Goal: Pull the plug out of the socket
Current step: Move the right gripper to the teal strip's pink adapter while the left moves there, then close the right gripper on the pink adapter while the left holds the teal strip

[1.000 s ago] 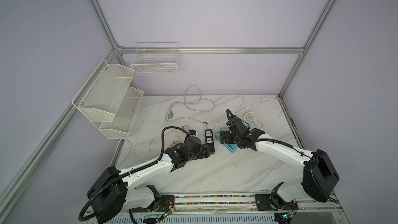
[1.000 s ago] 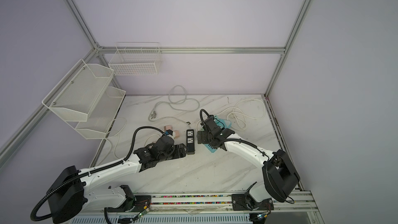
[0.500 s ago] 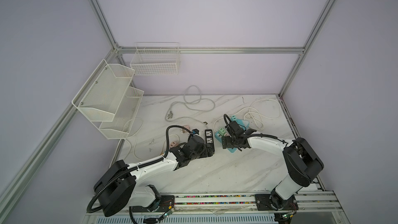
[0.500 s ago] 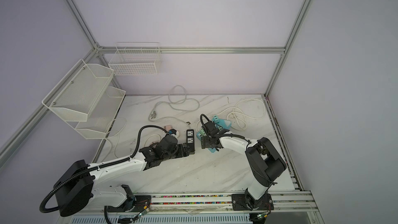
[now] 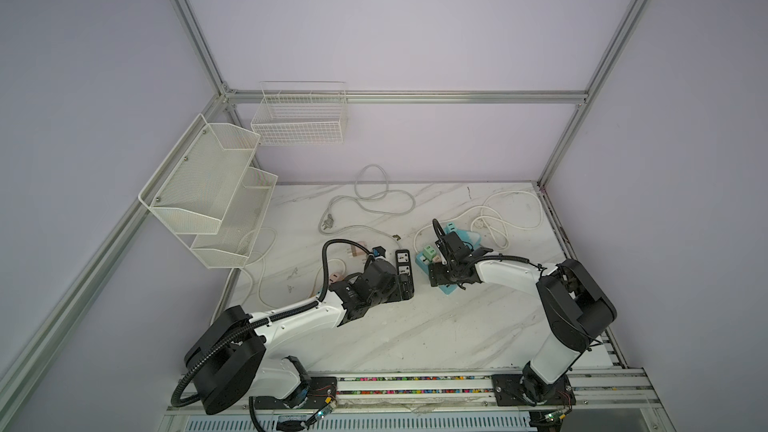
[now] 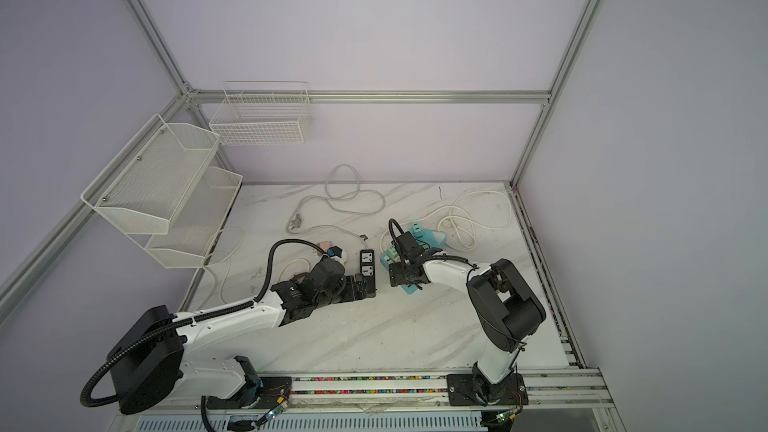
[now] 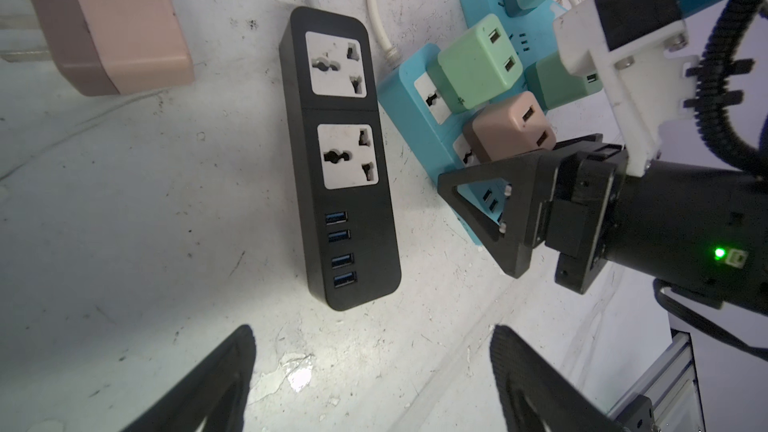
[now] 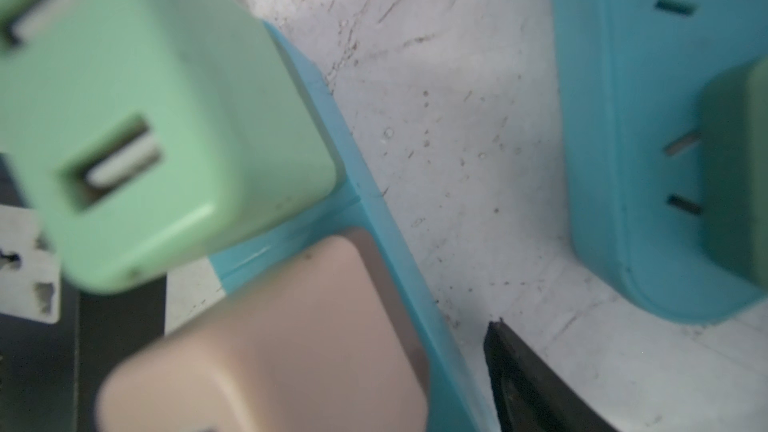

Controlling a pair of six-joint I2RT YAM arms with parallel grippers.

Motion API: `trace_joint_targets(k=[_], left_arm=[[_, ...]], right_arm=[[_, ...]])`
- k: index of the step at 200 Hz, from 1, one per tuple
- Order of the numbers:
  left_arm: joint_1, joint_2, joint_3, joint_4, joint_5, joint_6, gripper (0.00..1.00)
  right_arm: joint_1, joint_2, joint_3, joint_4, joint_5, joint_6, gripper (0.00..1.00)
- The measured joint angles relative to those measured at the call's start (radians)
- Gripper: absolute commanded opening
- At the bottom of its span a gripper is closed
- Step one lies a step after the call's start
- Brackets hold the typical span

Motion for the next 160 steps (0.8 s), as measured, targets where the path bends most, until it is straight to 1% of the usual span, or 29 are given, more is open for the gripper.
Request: trace_joint_targets(k=[44,94,132,160], left_arm=[[0.000,0.000,0.000,-0.005,-0.007,0.000,0.89],[0.000,-0.016,0.000,0.000,-0.003,0.000,0.89],[0.000,-0.018,0.000,0.028,0.017,0.000,0.89],[0.000,-0.018,0.000,0.042,0.035,0.001,0.89]], right_arm=[[0.000,-0.001,-0.014,0.006,-0.014,0.030,0.64],[0.014,-0.055,-0.073,0.020,-0.010,0.099,0.57],[0.050,-0.120,-0.138,0.011,0.009,0.189,0.51],[0.081,-0.157,-0.172,-0.007,0.040,0.275,0.51]])
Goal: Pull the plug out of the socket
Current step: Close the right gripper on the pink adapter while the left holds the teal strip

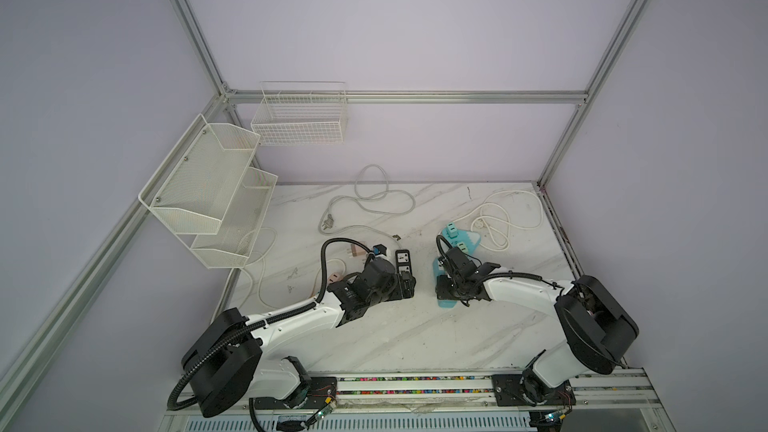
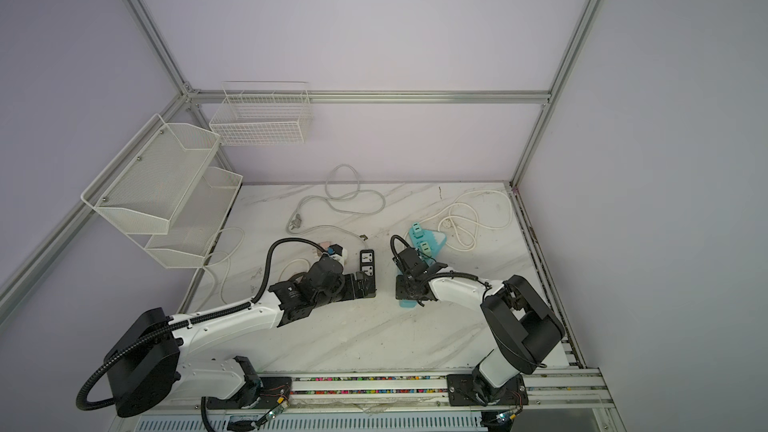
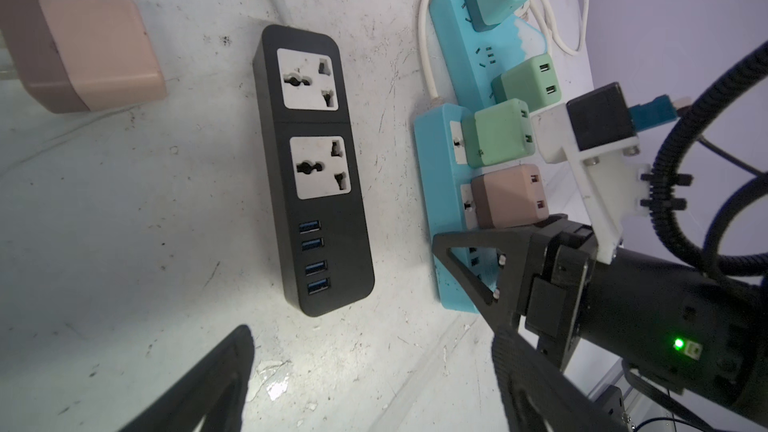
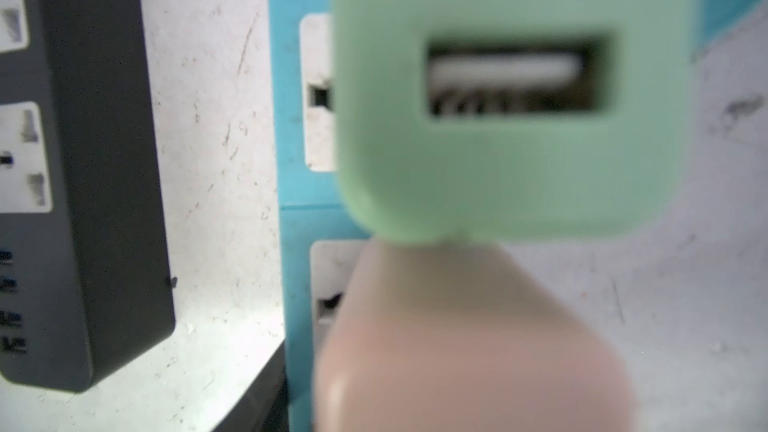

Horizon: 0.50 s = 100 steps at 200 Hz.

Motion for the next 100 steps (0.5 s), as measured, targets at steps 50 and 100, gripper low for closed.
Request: trace_joint_targets(k=[50,100], left_arm=[[0.000,0.000,0.000,0.021,0.024,0.000,0.90],[0.000,-0.004,0.000,0.035,0.039,0.000,0.89]], right_arm=[[0.075,-0.017,-0.015,-0.013,0.050,0.140,0.60],[0.106,-0.014,0.008,-0.050,0.056,0.205,0.76]])
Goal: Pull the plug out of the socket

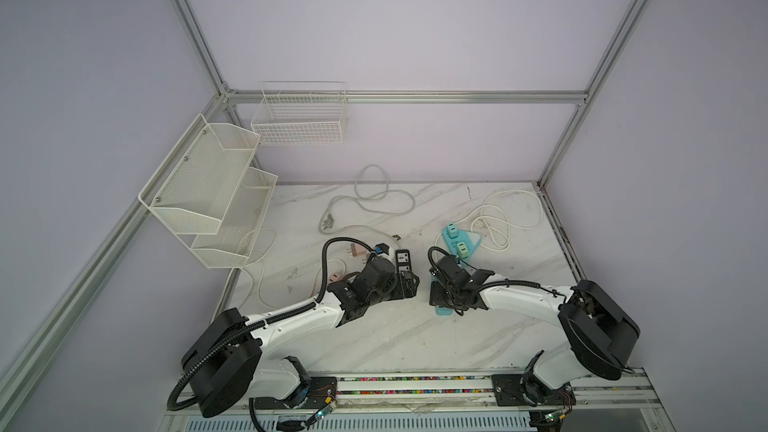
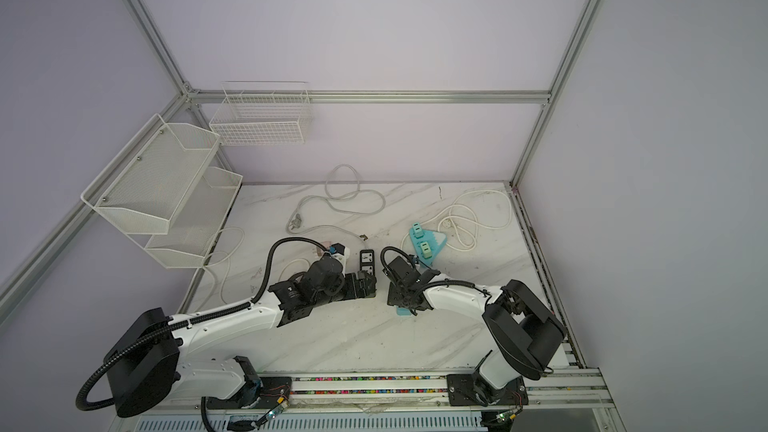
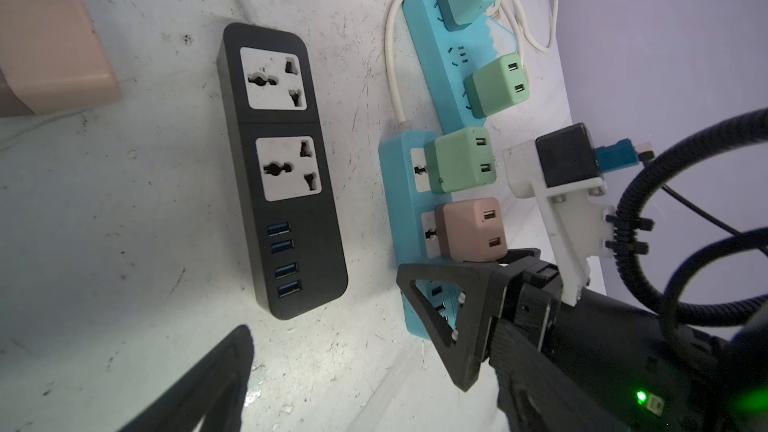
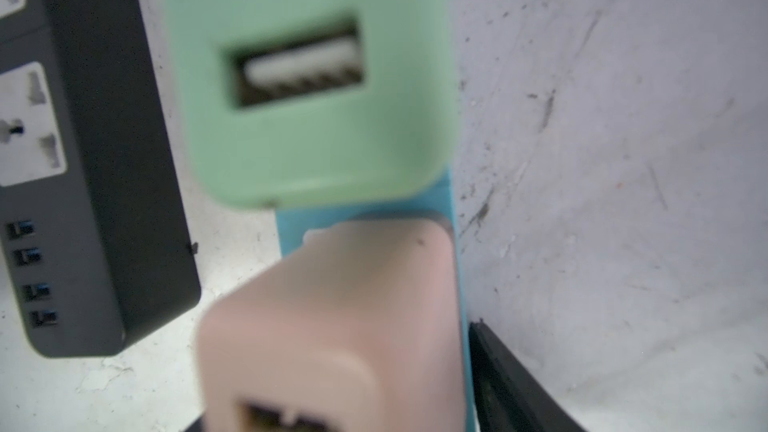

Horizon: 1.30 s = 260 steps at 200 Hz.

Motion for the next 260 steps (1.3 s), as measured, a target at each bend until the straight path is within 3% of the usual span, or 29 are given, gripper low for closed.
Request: trace_joint_targets(k=[31,79,119,200,260], left_arm=[[-0.004,-0.002,0.000,0.018,0.010,-0.005,0.88],[-0.072,-0.002,-0.002,0.077,-0.002,-0.046,0.84],[-0.115,0.019,-0.011,0.146,-0.043,-0.123,0.73],[-0.175,0.042,-0.108,0.268,-0.084,-0.224,0.70],[-0.176,0.226,-0.106,0.359,-0.037,-0.242,0.64]], right_arm=[[0.001,-0.064,0.010,-0.048,0.005,0.012,0.82],[0.000,-0.141,0.113,-0.127,0.031,-0.024,0.82],[-0.024,-0.132,0.172,-0.188,0.073,-0.089,0.75],[-0.051,-0.071,0.173,-0.211,0.134,-0.182,0.70],[-0.052,-0.041,0.183,-0.210,0.152,-0.233,0.65]])
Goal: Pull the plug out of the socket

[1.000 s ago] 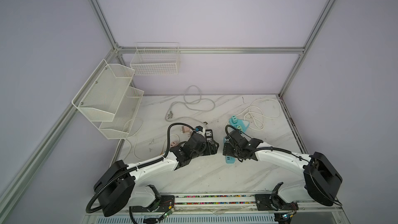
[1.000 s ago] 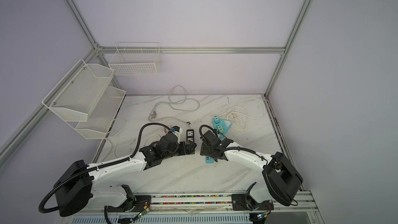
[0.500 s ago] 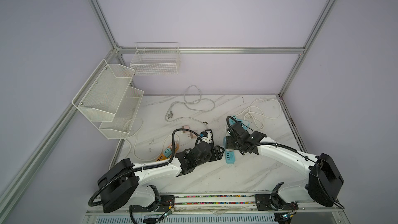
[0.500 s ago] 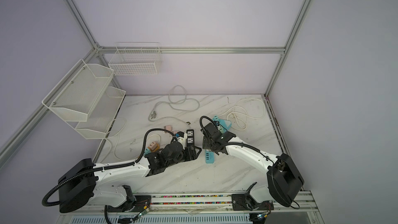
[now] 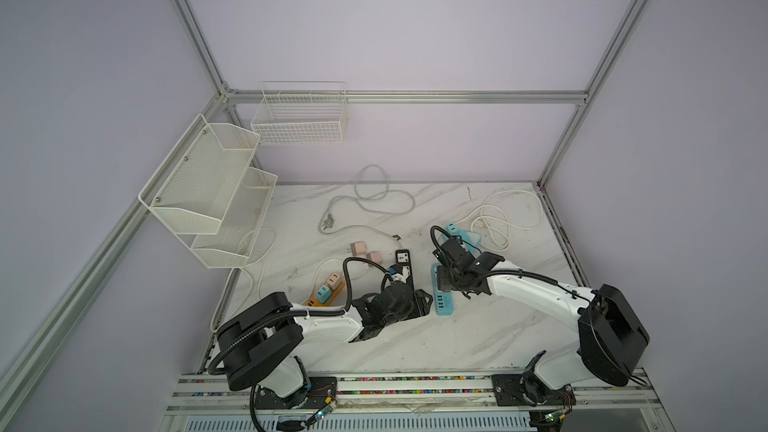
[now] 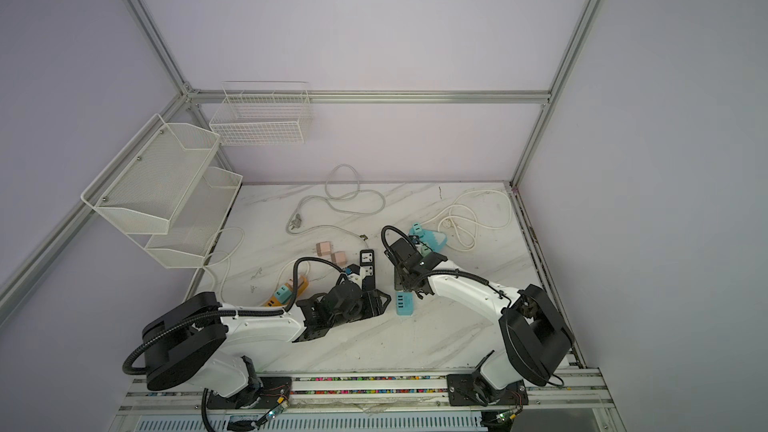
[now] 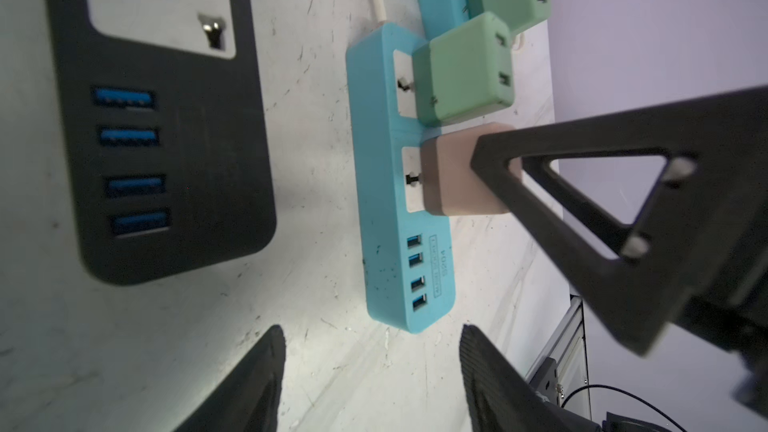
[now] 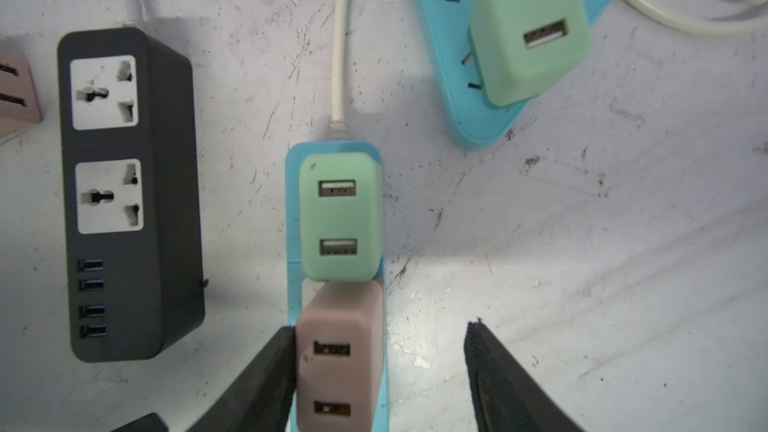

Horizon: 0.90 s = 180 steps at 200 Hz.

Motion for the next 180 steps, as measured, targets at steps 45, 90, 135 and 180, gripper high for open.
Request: trace_joint_targets(k=[45,90,135,180], left_arm=[[0.000,0.063,0.002,0.059,0.035,0.000,0.60],[0.000,0.115,0.023,0.082,0.061,0.009,0.59],[0.000,0.157,0.079,0.085,0.077,0.027,0.55],[-0.002,0.192,0.097,0.084,0.081,0.033,0.51]], right_arm=[[0.000,0.026,0.006,0.019,-0.004,-0.023,0.62],[0.000,0.049,0.005,0.035,-0.013,-0.034,0.58],[0.000,0.050,-0.008,0.053,-0.022,-0.040,0.55],[0.000,0.051,-0.026,0.066,-0.040,-0.041,0.52]])
